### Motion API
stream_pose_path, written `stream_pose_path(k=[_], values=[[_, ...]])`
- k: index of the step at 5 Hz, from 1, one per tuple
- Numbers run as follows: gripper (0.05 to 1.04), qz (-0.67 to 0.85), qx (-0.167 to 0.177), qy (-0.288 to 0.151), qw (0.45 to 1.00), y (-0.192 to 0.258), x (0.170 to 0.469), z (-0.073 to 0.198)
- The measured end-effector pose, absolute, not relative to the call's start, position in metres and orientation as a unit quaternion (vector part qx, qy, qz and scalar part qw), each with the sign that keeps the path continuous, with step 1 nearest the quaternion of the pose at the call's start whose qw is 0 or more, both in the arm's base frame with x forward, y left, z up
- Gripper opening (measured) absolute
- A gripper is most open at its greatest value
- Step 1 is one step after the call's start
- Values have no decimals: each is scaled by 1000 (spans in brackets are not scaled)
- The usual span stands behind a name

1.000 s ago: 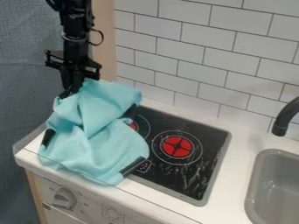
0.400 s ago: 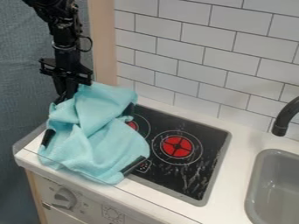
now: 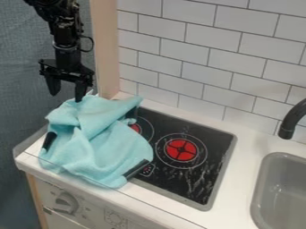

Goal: Unfold the cloth right to left

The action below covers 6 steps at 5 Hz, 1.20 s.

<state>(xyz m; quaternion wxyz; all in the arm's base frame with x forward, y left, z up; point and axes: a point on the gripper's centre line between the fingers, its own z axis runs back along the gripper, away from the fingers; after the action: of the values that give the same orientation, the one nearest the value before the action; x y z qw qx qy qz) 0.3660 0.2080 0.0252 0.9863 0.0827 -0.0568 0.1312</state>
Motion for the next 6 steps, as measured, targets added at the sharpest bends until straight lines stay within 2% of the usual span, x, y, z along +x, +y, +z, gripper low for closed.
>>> stream_pose_path(k=[1, 3, 4, 5, 6], values=[[1016, 135, 84, -56, 986, 209, 365, 25], [999, 140, 75, -47, 986, 204, 358, 25], [999, 132, 45, -50, 989, 192, 358, 40], [999, 124, 27, -33, 991, 177, 356, 47], [999, 109, 25, -39, 993, 167, 351, 62]])
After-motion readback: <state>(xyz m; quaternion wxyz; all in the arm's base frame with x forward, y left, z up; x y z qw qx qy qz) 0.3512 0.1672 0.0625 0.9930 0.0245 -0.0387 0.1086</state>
